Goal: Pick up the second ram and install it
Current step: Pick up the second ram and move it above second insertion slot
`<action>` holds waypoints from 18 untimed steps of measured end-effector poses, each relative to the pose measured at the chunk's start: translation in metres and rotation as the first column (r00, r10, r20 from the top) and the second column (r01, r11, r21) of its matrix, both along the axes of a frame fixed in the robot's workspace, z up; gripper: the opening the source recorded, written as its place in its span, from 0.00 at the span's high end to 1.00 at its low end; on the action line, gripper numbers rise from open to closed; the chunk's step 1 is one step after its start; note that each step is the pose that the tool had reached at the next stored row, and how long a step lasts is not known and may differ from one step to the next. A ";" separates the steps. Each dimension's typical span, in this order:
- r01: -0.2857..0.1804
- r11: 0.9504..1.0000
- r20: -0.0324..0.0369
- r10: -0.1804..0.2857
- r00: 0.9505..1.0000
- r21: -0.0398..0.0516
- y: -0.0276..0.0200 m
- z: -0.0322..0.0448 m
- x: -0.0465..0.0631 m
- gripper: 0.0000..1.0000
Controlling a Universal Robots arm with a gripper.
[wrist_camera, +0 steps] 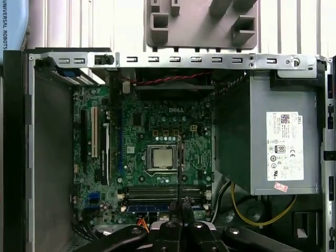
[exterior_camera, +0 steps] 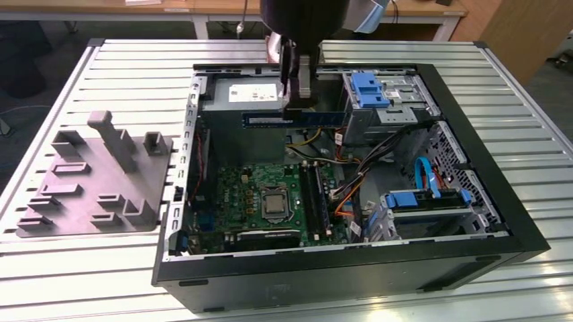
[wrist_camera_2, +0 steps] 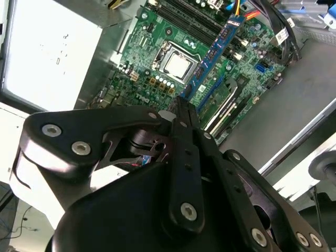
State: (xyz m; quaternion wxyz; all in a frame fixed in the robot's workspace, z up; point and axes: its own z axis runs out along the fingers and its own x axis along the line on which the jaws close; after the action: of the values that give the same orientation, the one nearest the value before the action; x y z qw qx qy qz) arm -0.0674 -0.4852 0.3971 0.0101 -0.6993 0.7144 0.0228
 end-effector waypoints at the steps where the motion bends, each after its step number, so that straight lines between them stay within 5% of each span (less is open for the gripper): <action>1: 0.000 1.000 0.000 0.000 1.000 0.000 -0.0001 -0.0007 0.002 0.89; 18: 0.000 1.000 0.000 0.000 1.000 0.001 -0.0001 -0.0257 0.006 0.89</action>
State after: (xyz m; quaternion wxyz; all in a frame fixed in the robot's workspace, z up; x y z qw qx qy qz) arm -0.0616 -0.4852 0.3714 0.0104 -0.6993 0.7144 0.0230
